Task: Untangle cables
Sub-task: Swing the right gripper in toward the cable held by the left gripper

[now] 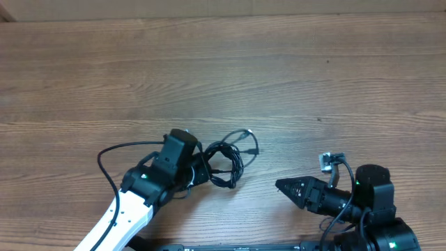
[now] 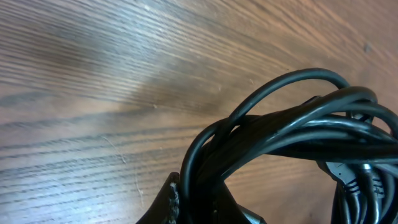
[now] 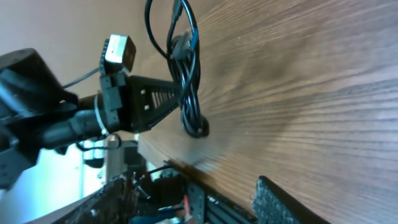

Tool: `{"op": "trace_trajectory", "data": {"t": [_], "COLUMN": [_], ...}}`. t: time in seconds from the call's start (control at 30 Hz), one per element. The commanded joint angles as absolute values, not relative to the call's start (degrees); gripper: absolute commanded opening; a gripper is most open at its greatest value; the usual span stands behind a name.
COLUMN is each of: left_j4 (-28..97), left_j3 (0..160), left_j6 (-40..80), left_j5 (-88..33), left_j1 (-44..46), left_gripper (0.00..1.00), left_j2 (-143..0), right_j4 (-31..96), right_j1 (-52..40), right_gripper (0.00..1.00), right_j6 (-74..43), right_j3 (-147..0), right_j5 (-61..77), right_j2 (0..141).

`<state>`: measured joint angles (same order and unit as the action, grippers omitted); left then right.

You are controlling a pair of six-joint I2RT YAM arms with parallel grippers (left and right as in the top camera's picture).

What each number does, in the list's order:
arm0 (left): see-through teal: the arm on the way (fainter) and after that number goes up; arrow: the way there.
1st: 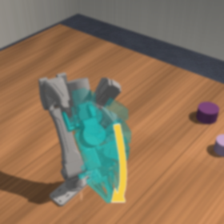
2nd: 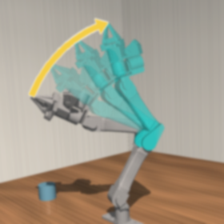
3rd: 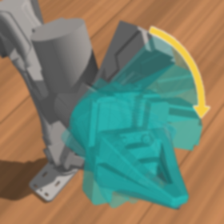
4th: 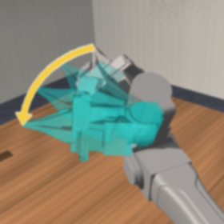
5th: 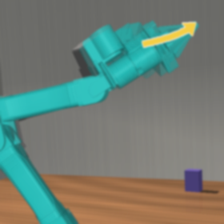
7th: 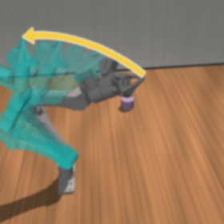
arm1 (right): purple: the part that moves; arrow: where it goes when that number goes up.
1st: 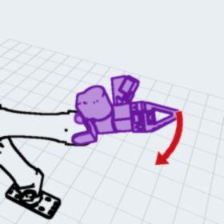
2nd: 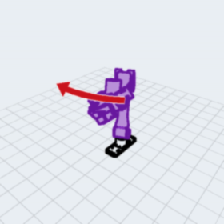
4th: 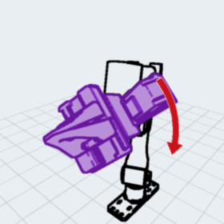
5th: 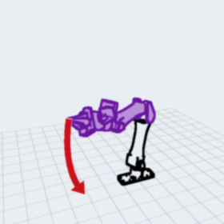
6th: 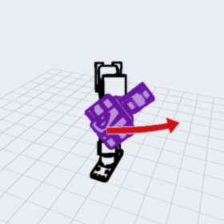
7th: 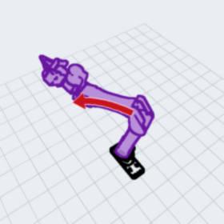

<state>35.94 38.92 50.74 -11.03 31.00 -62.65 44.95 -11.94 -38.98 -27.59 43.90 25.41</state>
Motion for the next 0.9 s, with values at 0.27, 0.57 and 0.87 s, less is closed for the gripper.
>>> {"op": "trace_trajectory", "data": {"t": [0.27,0.57,0.87], "left_j4": [34.2,34.3,36.7], "left_j3": [39.0,39.0,39.0], "left_j6": [54.2,54.5,54.4], "left_j5": [-6.9,-7.1,-5.2], "left_j1": [37.6,37.6,37.6], "left_gripper": [0.04,0.04,0.04], "left_j2": [-62.6,-62.6,-62.6], "right_j4": [42.5,40.1,27.9], "right_j1": [-23.1,-28.9,-35.9], "right_gripper": [0.56,0.44,0.33], "right_j6": [-45.5,-59.6,-63.3], "right_j3": [-28.4,-28.4,-28.4], "right_j5": [26.4,18.4,20.9], "right_j2": [25.9,31.9,43.1]}}
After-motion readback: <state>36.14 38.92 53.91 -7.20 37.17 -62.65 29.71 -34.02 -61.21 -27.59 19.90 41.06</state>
